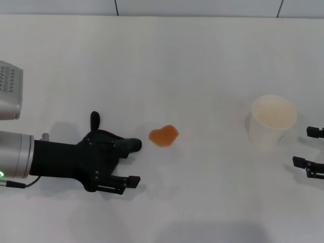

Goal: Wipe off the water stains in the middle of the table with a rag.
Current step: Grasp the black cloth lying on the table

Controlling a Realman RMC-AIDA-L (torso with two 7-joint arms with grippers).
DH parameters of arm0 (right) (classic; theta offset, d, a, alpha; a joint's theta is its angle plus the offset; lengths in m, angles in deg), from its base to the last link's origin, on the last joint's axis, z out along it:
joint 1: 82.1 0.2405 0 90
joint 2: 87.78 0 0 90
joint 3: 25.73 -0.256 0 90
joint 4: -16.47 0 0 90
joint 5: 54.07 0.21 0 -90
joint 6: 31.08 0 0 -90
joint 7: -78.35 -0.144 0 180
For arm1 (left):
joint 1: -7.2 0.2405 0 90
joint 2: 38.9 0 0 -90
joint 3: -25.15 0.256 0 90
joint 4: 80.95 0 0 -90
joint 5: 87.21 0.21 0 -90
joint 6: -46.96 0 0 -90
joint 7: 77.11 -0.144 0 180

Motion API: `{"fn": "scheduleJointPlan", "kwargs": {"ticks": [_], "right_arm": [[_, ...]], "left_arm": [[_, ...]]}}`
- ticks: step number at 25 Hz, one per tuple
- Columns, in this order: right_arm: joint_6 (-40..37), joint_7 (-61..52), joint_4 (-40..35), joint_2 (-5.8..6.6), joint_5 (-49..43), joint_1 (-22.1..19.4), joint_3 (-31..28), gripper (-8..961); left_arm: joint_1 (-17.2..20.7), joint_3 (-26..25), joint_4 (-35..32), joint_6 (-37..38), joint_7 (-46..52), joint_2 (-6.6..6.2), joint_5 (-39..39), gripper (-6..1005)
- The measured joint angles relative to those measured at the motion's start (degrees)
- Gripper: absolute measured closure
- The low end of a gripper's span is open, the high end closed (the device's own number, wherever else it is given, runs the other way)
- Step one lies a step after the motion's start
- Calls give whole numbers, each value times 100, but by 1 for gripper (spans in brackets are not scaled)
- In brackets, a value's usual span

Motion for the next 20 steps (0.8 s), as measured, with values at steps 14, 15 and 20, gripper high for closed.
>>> {"fn": "scheduleJointPlan", "kwargs": {"ticks": [14, 15, 20], "right_arm": [[-1376, -1847, -1104, -100, -1627, 815, -194, 153], [-1331, -1925, -1137, -111, -1671, 859, -96, 154], [-1157, -2258, -1220, -122, -1690, 1074, 417, 154]], "left_arm": [[-37, -7, -1, 11, 13, -29, -3, 183], [-40, -8, -1, 11, 13, -31, -3, 183], [-26, -9, -3, 9, 11, -31, 10, 184]]}}
